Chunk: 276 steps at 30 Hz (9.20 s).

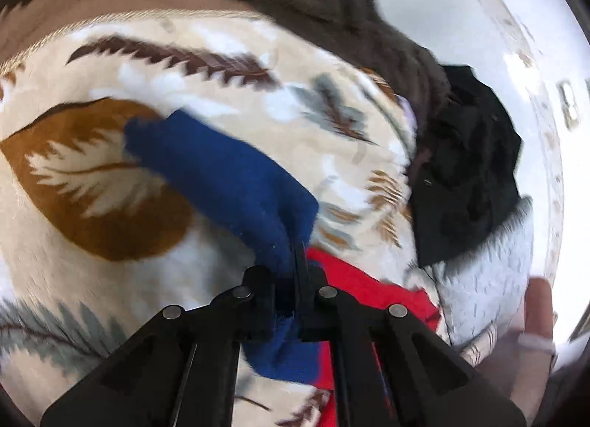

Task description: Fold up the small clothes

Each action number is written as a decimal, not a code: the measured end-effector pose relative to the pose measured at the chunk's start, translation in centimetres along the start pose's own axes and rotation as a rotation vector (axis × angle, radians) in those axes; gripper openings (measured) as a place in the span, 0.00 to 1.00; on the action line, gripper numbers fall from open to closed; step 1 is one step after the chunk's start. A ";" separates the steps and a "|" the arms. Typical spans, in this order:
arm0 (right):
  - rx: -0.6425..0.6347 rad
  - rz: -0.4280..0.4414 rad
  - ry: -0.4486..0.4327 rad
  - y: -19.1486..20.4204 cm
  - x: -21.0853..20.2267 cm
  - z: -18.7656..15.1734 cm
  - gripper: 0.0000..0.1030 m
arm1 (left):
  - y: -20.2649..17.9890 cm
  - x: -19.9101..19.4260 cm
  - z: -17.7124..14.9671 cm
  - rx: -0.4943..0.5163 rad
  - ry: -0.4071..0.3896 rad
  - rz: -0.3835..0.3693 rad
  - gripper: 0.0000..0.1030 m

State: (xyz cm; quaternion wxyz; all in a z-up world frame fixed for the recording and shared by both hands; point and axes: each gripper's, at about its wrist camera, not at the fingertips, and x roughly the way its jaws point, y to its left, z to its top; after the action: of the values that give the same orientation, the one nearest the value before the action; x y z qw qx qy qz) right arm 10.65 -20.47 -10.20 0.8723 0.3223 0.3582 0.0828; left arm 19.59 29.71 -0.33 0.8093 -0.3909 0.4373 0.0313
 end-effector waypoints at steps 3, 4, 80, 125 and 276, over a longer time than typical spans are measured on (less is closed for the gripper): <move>-0.002 -0.007 0.006 0.0 -0.1 0.1 0.34 | -3.2 -0.8 -1.2 0.048 0.007 -0.042 0.04; -0.006 -0.013 0.008 0.1 -0.1 0.1 0.34 | -4.1 -0.9 -1.5 0.061 0.008 -0.053 0.04; 0.050 -0.130 0.015 -5.3 -5.6 2.7 0.15 | -10.1 8.4 -18.0 0.208 0.292 -0.188 0.65; -0.016 -0.230 0.000 -6.4 -6.3 3.2 0.23 | -15.5 8.3 -22.6 0.592 0.221 -0.043 0.58; 0.017 -0.207 -0.064 -9.5 -3.6 11.3 0.10 | -13.6 12.0 -13.5 0.370 0.218 -0.060 0.46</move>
State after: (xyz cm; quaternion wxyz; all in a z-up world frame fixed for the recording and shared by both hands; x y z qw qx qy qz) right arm 14.84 -34.91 -8.00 0.8844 0.2935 0.3623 -0.0211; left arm 23.11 7.83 -5.11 0.8158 -0.2495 0.5086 -0.1162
